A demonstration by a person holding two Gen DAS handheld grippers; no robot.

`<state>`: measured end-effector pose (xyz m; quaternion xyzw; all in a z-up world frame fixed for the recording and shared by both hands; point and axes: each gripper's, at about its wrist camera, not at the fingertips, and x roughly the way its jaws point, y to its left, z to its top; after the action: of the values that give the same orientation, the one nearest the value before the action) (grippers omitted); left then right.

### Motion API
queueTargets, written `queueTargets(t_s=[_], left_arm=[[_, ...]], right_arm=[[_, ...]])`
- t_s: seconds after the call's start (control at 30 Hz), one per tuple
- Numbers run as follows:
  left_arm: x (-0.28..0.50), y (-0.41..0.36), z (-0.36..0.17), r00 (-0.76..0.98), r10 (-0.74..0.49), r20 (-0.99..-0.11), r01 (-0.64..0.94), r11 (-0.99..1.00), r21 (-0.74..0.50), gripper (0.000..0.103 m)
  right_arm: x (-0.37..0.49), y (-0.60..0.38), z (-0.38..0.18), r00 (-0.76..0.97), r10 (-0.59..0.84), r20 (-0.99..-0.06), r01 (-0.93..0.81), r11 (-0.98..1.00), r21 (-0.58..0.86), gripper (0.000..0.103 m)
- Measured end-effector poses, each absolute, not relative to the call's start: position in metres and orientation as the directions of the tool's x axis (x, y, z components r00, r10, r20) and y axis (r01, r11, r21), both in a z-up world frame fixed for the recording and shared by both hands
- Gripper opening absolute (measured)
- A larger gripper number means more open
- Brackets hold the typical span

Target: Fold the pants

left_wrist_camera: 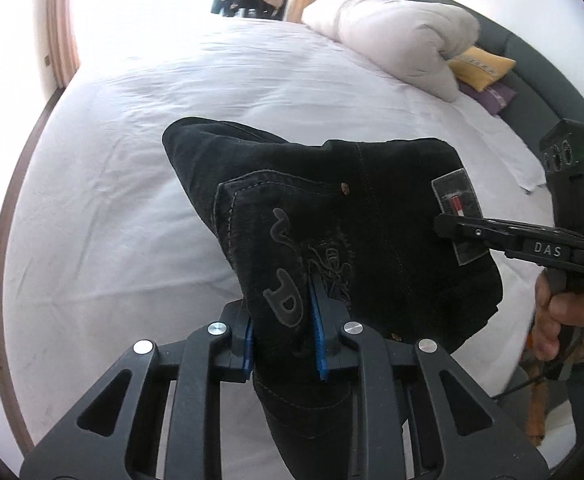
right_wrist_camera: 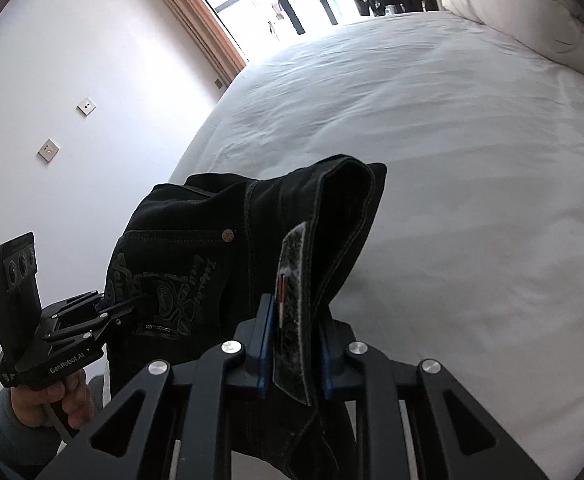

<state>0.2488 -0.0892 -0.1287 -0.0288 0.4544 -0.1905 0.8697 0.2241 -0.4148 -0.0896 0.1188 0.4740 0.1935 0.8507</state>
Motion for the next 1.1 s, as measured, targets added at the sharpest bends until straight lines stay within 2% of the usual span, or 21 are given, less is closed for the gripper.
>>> queueTargets(t_s=[0.23, 0.33, 0.4, 0.47, 0.57, 0.63, 0.67, 0.77, 0.93, 1.1], left_arm=[[0.299, -0.063, -0.153, 0.508, -0.314, -0.802, 0.272, 0.942, -0.196, 0.021], [0.315, -0.065, -0.176, 0.483, -0.291, -0.826, 0.252, 0.949, -0.187, 0.028], [0.323, -0.063, -0.19, 0.481, -0.272, -0.833, 0.222, 0.957, -0.185, 0.045], [0.323, -0.06, -0.197, 0.486, -0.269, -0.832, 0.196, 0.961, -0.196, 0.056], [0.315, -0.058, -0.196, 0.5, -0.244, -0.831, 0.168, 0.968, -0.184, 0.071], [0.305, -0.048, -0.187, 0.518, -0.227, -0.824, 0.141, 0.974, -0.18, 0.072], [0.298, -0.044, -0.182, 0.534, -0.217, -0.817, 0.13, 0.976, -0.175, 0.078], [0.263, -0.034, -0.145, 0.634, -0.186, -0.751, 0.101, 0.982, -0.158, 0.103], [0.193, -0.035, -0.081, 0.794, -0.112, -0.597, 0.076, 0.994, -0.085, 0.103], [0.111, -0.038, -0.017, 0.906, -0.017, -0.423, 0.016, 1.0, -0.006, 0.103]], right_arm=[[0.286, -0.39, -0.124, 0.453, 0.447, -0.772, -0.18, 0.893, 0.412, 0.021], [0.3, -0.395, -0.15, 0.425, 0.41, -0.807, -0.121, 0.909, 0.398, 0.024], [0.304, -0.402, -0.165, 0.419, 0.389, -0.821, -0.081, 0.916, 0.393, 0.034], [0.302, -0.41, -0.177, 0.424, 0.387, -0.819, -0.043, 0.912, 0.408, 0.052], [0.294, -0.417, -0.177, 0.439, 0.391, -0.809, -0.033, 0.907, 0.421, 0.062], [0.285, -0.42, -0.17, 0.437, 0.377, -0.816, -0.018, 0.911, 0.411, 0.064], [0.278, -0.424, -0.163, 0.448, 0.372, -0.813, -0.01, 0.911, 0.411, 0.065], [0.254, -0.429, -0.137, 0.514, 0.341, -0.787, -0.017, 0.921, 0.388, 0.073], [0.197, -0.422, -0.072, 0.657, 0.254, -0.71, -0.058, 0.956, 0.288, 0.077], [0.125, -0.396, -0.002, 0.805, 0.175, -0.566, -0.112, 0.983, 0.145, 0.096]])
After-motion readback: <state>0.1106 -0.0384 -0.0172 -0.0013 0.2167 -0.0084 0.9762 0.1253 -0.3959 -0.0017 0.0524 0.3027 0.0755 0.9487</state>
